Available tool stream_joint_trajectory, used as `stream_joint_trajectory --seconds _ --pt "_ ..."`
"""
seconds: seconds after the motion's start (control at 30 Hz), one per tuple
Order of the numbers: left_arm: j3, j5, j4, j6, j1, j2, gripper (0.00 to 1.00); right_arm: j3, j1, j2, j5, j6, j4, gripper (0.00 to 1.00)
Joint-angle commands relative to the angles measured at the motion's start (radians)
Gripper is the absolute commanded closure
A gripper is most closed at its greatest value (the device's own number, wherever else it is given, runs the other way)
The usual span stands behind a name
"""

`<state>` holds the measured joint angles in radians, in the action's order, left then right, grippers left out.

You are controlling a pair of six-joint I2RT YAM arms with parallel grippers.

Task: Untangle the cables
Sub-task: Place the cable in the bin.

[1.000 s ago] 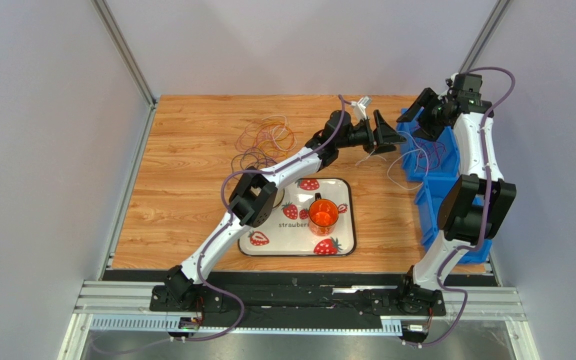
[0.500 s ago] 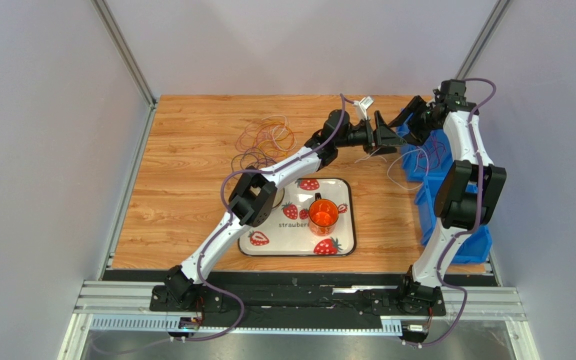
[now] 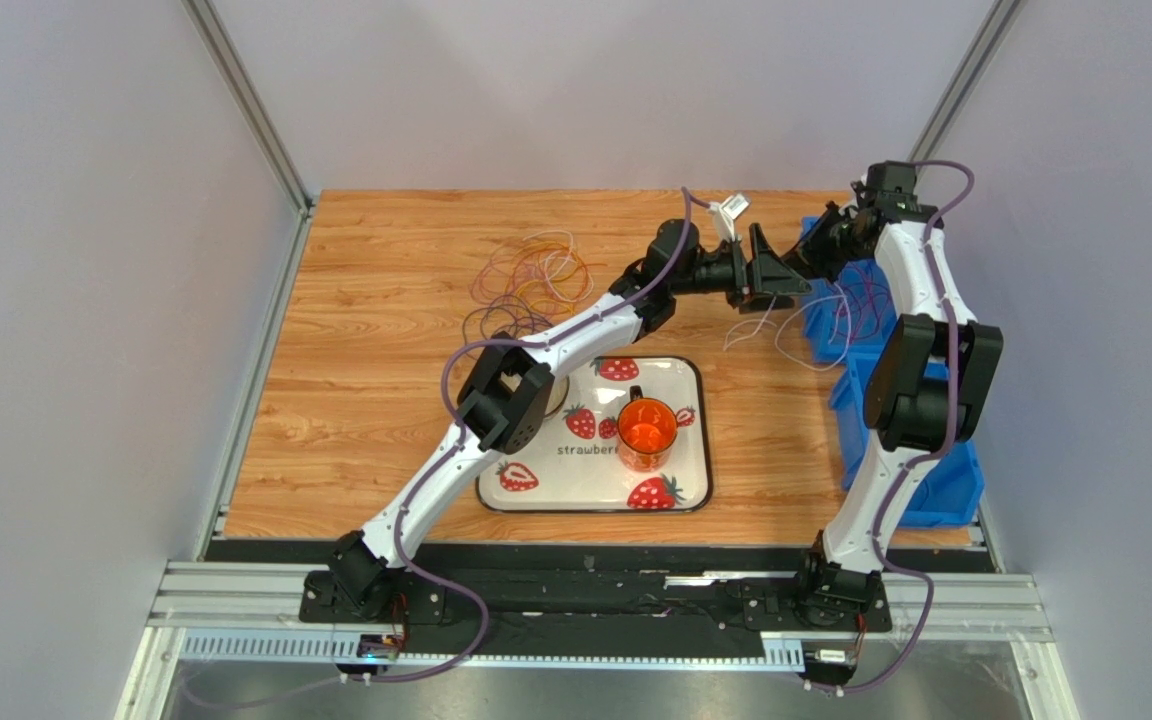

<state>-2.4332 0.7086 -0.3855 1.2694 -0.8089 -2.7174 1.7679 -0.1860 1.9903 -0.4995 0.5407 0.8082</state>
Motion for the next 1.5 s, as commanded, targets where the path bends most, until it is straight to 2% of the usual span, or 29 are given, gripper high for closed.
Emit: stream_joint_trajectory --seconds 0.0,0.2,0.4,0.53,0.67,0.83,1.03,1.17,1.37,1.47 --pt "0.023 0.046 -0.029 -0.025 0.004 0.108 0.05 0.073 -0.016 -0.07 -0.022 -0.008 -0.015 1.0" --pt "0.176 0.086 0.1 -0.111 0.037 0.211 0.05 0.269 -0.078 -0.088 -0.034 -0.036 0.085 1.0" --pt "0.322 0.095 0.27 -0.257 0.07 0.353 0.04 0.39 -0.136 -0.102 -0.079 -0.047 0.149 1.0" --pt "0.425 0.062 0.445 -0.387 0.086 0.475 0.04 0.516 -0.164 -0.081 -0.122 -0.074 0.206 1.0" --pt "0.551 0.012 0.546 -0.481 0.093 0.594 0.04 0.594 -0.187 -0.058 -0.172 -0.1 0.226 1.0" --pt "0.718 -0.06 0.683 -0.599 0.093 0.764 0.04 0.622 -0.201 -0.03 -0.205 -0.143 0.212 1.0" --pt "0.838 -0.198 0.888 -0.728 0.096 0.968 0.04 0.573 -0.21 -0.062 -0.152 -0.159 0.148 1.0" --pt "0.847 -0.268 1.033 -0.795 0.1 1.062 0.04 0.542 -0.211 -0.093 -0.041 -0.197 0.126 1.0" --pt "0.902 -0.374 1.16 -0.875 0.125 1.234 0.03 0.53 -0.219 -0.084 -0.027 -0.212 0.117 1.0" --pt "0.951 -0.481 1.221 -0.916 0.142 1.37 0.03 0.535 -0.225 -0.081 -0.01 -0.223 0.109 1.0"
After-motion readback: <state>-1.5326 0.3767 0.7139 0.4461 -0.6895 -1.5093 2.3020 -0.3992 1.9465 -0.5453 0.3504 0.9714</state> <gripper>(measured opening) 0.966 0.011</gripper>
